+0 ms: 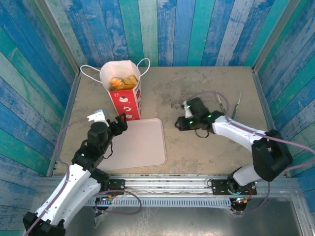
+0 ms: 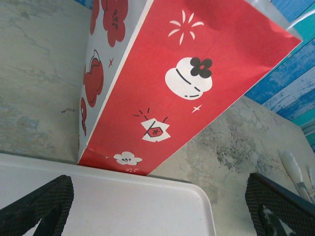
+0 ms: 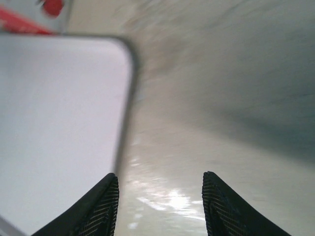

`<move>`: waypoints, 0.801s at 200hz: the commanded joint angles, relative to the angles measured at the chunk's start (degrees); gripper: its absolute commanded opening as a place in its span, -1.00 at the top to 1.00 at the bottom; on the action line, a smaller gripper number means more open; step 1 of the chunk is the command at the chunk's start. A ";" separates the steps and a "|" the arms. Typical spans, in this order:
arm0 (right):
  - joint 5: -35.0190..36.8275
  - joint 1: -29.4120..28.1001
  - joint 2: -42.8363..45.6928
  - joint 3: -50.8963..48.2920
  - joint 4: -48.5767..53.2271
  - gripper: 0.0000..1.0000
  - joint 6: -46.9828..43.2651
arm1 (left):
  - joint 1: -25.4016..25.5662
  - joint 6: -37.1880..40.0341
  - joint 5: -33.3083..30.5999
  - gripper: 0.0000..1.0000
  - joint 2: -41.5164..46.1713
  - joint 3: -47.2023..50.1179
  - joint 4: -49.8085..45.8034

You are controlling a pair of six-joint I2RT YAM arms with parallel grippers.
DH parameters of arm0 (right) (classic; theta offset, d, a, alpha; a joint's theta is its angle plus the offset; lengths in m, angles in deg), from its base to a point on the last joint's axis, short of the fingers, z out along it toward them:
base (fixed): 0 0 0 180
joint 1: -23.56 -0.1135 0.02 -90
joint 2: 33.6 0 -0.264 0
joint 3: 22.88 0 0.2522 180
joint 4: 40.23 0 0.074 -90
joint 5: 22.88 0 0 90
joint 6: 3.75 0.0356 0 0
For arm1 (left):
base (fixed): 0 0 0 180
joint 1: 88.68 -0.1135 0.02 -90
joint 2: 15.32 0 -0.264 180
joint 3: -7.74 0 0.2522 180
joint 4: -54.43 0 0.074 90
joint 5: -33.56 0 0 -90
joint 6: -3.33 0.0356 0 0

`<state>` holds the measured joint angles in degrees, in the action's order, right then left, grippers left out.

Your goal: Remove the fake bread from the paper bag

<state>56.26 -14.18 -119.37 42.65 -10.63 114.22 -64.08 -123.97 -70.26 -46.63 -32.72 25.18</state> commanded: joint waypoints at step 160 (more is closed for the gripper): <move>8.36 -15.51 -17.73 6.84 1.52 0.45 15.05 | 0.19 3.87 35.23 -0.87 -18.81 1.47 6.01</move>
<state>62.84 -29.15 -135.00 47.92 -12.20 128.90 -64.08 -120.78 -35.92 -66.56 -31.50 31.15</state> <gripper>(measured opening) 0.301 0.938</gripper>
